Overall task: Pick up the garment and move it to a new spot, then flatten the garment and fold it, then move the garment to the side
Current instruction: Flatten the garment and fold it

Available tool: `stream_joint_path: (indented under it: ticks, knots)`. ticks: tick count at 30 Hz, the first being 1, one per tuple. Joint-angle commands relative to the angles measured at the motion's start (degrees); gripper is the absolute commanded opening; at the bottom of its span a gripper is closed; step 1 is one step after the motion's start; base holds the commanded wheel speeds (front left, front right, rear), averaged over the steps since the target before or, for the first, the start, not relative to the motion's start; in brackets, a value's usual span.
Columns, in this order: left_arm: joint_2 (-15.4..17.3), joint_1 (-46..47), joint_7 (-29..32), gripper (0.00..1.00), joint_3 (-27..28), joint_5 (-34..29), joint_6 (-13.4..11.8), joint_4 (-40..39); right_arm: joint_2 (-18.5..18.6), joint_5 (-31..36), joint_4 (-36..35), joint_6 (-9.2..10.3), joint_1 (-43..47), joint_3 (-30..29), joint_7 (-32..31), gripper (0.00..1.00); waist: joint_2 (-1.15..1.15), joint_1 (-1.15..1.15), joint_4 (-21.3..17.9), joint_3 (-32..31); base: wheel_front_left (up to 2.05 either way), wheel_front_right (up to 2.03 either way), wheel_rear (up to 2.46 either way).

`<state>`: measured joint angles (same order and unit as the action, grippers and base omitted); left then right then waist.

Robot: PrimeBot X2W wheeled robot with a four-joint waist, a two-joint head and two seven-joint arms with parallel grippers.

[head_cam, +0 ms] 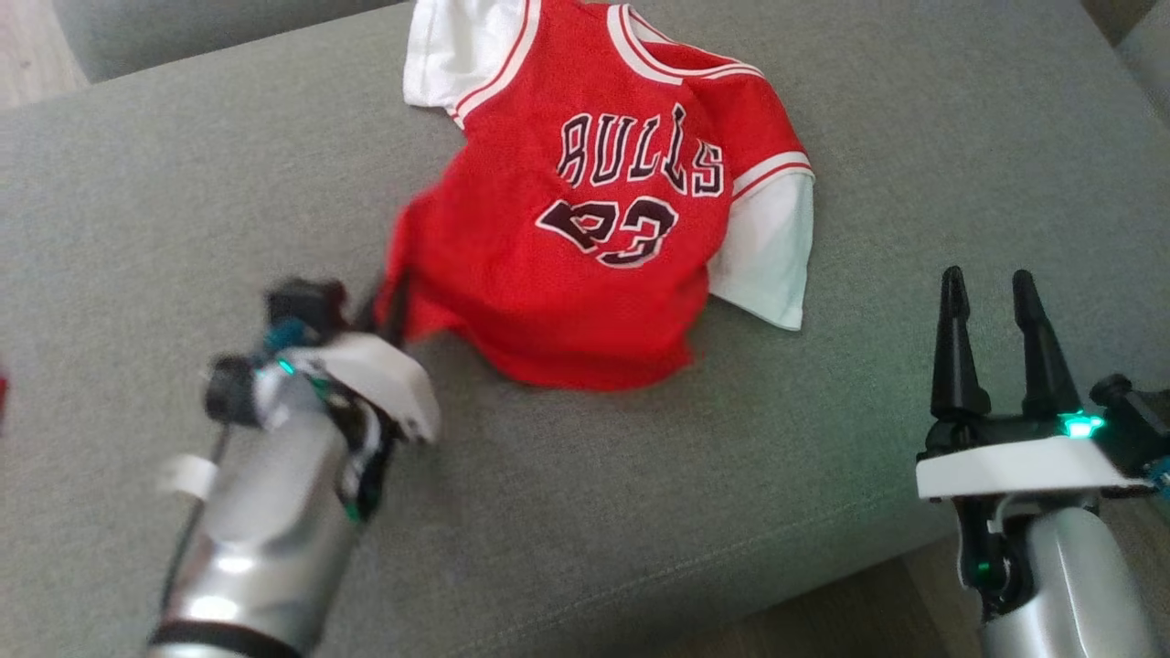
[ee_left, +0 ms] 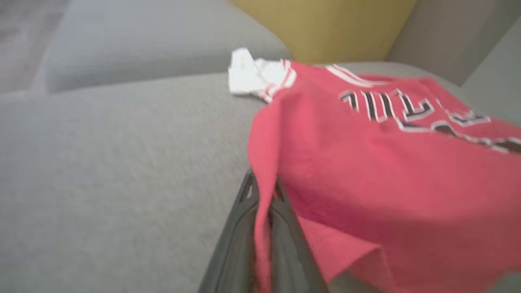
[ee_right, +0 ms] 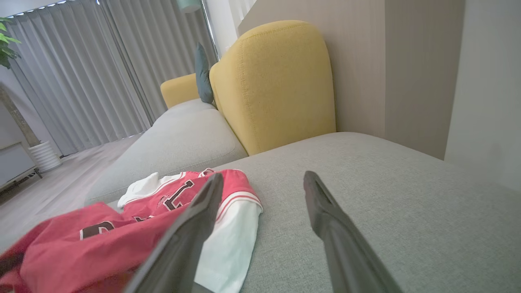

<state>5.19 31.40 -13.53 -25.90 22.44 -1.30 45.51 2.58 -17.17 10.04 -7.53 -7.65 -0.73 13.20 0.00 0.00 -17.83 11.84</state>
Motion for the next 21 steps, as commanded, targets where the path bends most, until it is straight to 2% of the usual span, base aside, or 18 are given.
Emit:
stream_joint_path:
  ticks: [1, 13, 17, 18, 19, 20, 21]
  knots:
    - [2.52, 4.40, -0.81, 0.00, 2.64, 0.14, -0.55, -2.48, 0.30, -0.52, -1.45, 0.04, -1.54, 1.45, 0.88, 1.00, 0.00, 0.00, 0.32, -0.35, 0.00, 0.00, 0.00]
    - [13.80, 15.60, -1.05, 0.00, 6.45, -2.23, -2.02, -1.70, 0.30, -2.06, 0.71, 0.04, -2.80, 5.08, 1.34, 1.00, 0.00, 0.00, -0.93, -0.94, 0.00, 0.00, 0.00]
    - [15.76, 18.03, -0.77, 0.00, 6.80, -2.70, -2.61, 1.21, 0.30, -2.60, 0.88, 0.04, -2.99, 6.23, 1.52, 1.00, 0.00, 0.00, -1.70, -0.28, 0.00, 0.00, 0.00]
    - [16.02, 18.51, -0.81, 0.14, 7.00, -2.72, -2.97, 1.99, 0.30, -2.73, 0.89, 0.04, -3.00, 6.47, 1.56, 1.00, 0.00, 0.00, -1.86, -0.07, 0.00, 0.00, 0.00]
    - [16.22, 18.90, -0.88, 0.96, 7.17, -2.78, -3.39, 2.74, 0.30, -2.85, 0.89, 0.04, -3.00, 6.76, 1.59, 1.00, 0.00, 0.00, -2.00, 0.15, 0.00, 0.00, 0.00]
    - [16.35, 19.24, -0.96, 1.00, 7.48, -2.65, -3.67, 3.52, 0.30, -2.94, 0.86, 0.04, -2.96, 7.10, 1.62, 1.00, 0.00, 0.00, -2.11, 0.34, 0.00, 0.00, 0.00]
    - [16.36, 19.50, -1.05, 1.00, 7.81, -2.40, -3.75, 4.15, 0.30, -3.03, 0.81, 0.04, -2.87, 7.50, 1.64, 1.00, 0.00, 0.00, -2.20, 0.50, 0.00, 0.00, 0.00]
